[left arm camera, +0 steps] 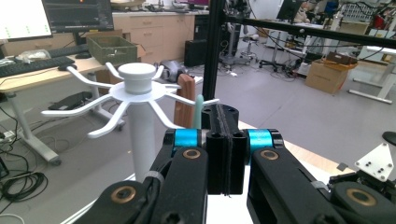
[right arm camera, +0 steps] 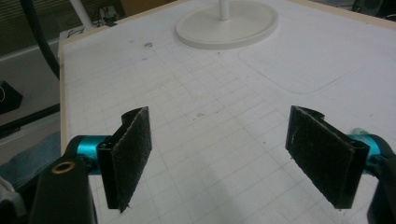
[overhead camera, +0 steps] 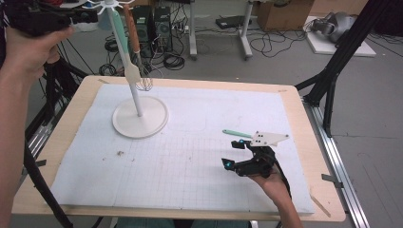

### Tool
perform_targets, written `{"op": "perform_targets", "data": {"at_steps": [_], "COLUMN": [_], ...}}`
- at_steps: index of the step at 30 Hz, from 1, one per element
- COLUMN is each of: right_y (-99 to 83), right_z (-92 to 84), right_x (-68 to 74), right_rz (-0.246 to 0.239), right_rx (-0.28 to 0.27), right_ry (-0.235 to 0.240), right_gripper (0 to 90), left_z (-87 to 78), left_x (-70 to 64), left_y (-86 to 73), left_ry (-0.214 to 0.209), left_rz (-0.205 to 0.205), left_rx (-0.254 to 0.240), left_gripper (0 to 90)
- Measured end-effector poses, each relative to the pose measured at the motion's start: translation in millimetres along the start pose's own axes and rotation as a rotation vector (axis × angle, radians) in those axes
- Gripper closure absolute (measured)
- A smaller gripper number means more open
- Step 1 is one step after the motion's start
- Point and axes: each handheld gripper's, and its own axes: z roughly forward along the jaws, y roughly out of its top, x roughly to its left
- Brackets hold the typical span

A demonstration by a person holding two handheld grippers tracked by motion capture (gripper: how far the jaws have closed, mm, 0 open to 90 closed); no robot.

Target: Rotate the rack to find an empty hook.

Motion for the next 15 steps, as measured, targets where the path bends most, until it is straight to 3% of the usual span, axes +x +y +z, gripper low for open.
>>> {"op": "perform_targets", "data": {"at_steps": [15], "right_y": [-0.8], "right_z": [-1.6], "right_x": [-1.5], "right_rz": [0.003], "right_rx": [-0.005], "right_ry": [-0.008], "right_gripper": [21.3], "left_z": [-6.8], "left_x": [17.6], "left_y": [-7.8], "left_ry": [0.025], "left_rz": [-0.034], "left_rx": [-0.003], "left_gripper": [89.4]}}
